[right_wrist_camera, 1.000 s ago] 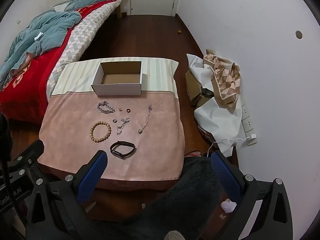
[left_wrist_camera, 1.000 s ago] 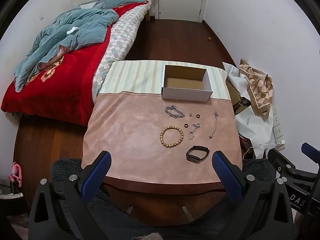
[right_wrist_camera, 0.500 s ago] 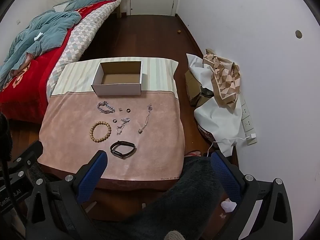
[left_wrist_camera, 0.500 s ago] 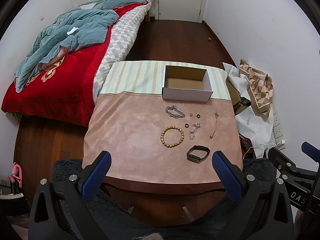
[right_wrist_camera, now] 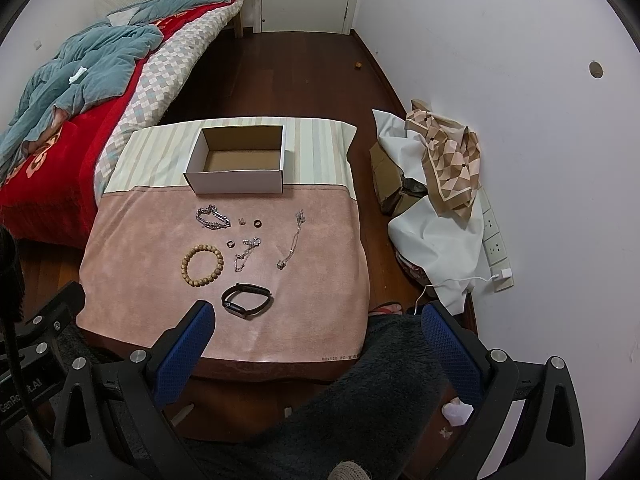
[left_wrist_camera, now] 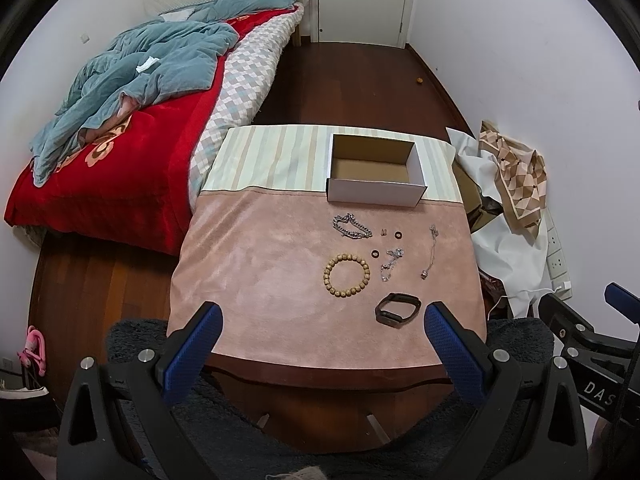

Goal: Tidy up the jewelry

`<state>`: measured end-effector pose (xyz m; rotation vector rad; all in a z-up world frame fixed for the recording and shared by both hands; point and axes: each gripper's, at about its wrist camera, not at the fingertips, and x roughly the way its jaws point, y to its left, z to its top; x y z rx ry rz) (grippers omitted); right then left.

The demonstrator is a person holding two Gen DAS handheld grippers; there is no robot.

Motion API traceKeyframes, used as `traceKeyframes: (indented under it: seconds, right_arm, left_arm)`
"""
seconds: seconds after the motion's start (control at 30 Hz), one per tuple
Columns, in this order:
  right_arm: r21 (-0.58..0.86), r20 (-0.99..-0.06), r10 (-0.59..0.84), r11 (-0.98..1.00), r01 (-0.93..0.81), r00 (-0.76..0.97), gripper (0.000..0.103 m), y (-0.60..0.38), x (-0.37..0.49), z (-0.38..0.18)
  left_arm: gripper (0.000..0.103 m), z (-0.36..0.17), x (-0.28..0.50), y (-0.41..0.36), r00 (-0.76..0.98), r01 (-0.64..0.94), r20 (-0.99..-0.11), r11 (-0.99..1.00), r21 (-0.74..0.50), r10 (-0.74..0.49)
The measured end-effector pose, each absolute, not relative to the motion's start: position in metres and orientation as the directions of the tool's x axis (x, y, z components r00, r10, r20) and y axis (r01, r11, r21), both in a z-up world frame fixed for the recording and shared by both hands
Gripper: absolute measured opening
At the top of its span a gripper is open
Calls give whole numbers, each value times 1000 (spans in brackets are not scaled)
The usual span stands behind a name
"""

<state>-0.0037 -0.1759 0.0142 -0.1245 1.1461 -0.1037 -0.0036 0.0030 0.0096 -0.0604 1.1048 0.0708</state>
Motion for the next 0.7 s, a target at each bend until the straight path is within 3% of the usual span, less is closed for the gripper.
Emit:
traceKeyframes:
  seconds: [0.7]
  right_arm:
    - [-152, -887, -145, 988, 20, 438, 103, -176, -3, 28]
  left_arm:
    - [103, 13, -3, 4, 458, -90, -888, 996, -9, 33]
